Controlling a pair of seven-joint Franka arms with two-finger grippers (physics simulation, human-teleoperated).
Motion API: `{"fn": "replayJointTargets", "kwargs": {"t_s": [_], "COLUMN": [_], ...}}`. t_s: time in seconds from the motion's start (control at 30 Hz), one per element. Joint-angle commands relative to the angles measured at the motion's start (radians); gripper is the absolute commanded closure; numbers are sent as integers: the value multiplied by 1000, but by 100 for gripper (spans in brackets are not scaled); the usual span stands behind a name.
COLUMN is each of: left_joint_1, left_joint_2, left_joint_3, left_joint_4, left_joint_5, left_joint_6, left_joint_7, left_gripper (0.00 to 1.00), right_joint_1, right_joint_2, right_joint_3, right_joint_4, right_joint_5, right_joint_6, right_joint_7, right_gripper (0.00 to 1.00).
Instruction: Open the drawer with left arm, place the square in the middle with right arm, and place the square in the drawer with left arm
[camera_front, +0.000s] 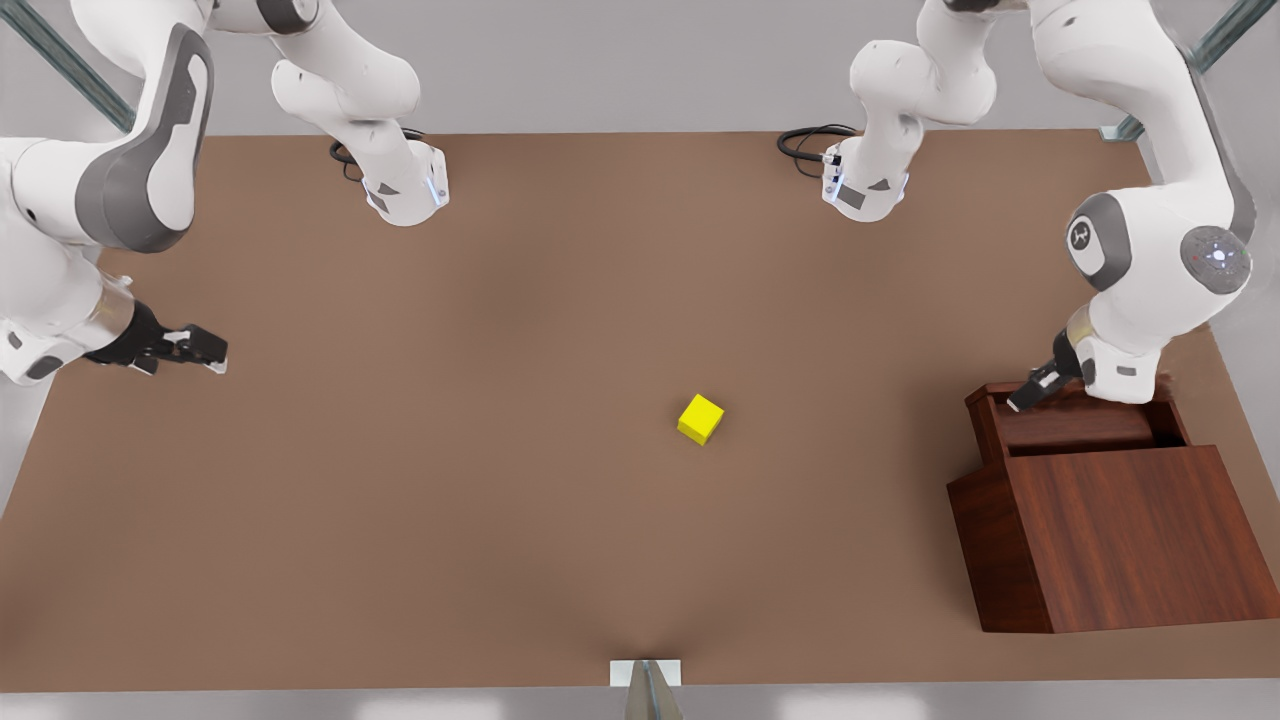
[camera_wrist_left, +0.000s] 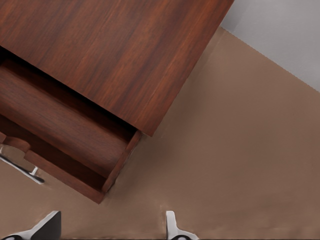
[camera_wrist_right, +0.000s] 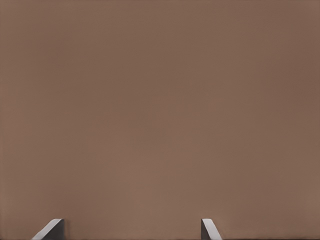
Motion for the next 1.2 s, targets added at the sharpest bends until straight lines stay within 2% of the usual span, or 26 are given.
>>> {"fn": "replayJointTargets", "kwargs": {"t_s": [0.0, 0.03, 0.13, 0.27, 0.37, 0.47, 0.6, 0.8, 1.17], "left_joint_1": [-7, -7, -8, -15, -36, -76, -79, -70, -71], "left_joint_2": [38, 102, 230, 374, 412, 497, 570, 596, 658], "left_joint_3": [-23, -72, -231, -419, -445, -446, -446, -445, -445], "left_joint_4": [60, 153, 301, 379, 379, 368, 370, 368, 357], "left_joint_5": [3, 6, 9, 86, 86, 150, 144, 46, 47], "left_joint_6": [-31, -66, -66, -54, -22, 72, 80, 147, 192], "left_joint_7": [1, 1, -10, 62, 284, 390, 476, 524, 522], "left_gripper": [0, 0, 0, 0, 0, 0, 0, 0, 0], "right_joint_1": [-9, -7, 2, 4, 2, 2, 4, 2, 1], "right_joint_2": [0, -3, 0, 0, 0, 0, 0, 1, 1], "right_joint_3": [0, 0, 1, 4, 4, 4, 4, 4, 4], "right_joint_4": [0, 3, 38, 37, 38, 38, 38, 38, 40], "right_joint_5": [-2, -14, -17, -19, -19, -6, -5, -11, 0], "right_joint_6": [0, 0, 0, -2, 0, 0, 2, 2, 5], "right_joint_7": [0, 0, -1, -1, -1, 0, -1, -1, -1], "right_gripper": [0, 0, 0, 0, 0, 0, 0, 0, 0]}}
